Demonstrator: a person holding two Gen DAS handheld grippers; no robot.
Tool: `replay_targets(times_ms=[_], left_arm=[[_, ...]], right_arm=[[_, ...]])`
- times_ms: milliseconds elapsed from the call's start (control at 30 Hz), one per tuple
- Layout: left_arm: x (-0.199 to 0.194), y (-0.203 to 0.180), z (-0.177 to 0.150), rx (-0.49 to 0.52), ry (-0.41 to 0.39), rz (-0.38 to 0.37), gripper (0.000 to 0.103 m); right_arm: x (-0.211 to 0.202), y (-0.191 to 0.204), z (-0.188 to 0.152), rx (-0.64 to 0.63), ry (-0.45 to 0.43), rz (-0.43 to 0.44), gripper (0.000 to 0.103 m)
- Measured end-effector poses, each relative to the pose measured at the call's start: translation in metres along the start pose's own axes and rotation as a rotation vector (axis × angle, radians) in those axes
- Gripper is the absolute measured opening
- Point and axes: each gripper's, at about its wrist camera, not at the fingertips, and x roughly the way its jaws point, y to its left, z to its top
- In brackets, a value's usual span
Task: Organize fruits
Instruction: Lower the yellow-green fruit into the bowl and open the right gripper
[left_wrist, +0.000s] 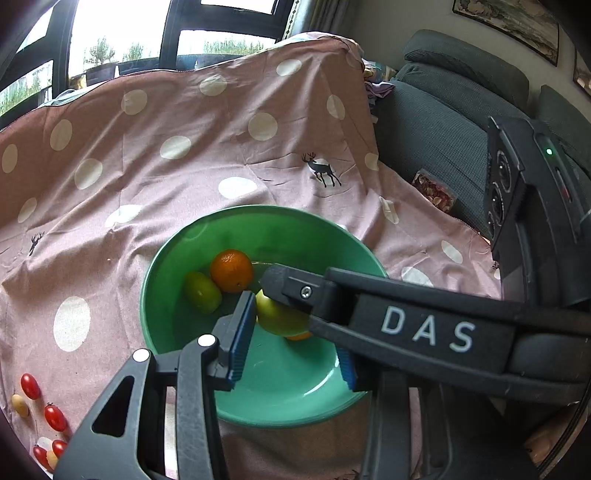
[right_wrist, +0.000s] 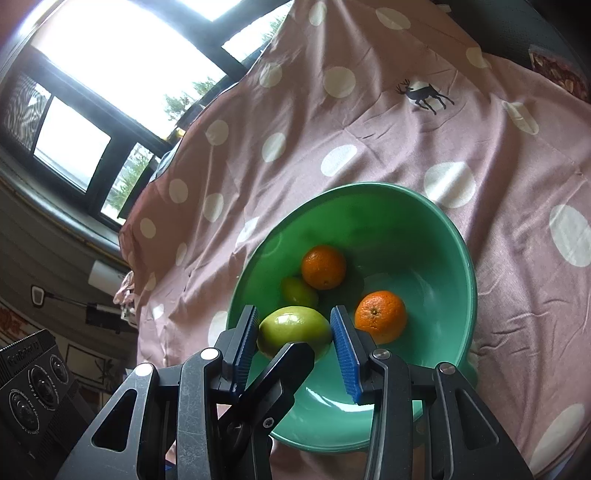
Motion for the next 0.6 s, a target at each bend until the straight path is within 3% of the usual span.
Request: replay_targets(times_ms=[600], left_arm=[[0.012,0.011,-0.007,-0.068,0.043,-0.061,0.039]], right_arm=[[0.012,-0.001,0.0,-0.022,0.034,-0.08,0.044]])
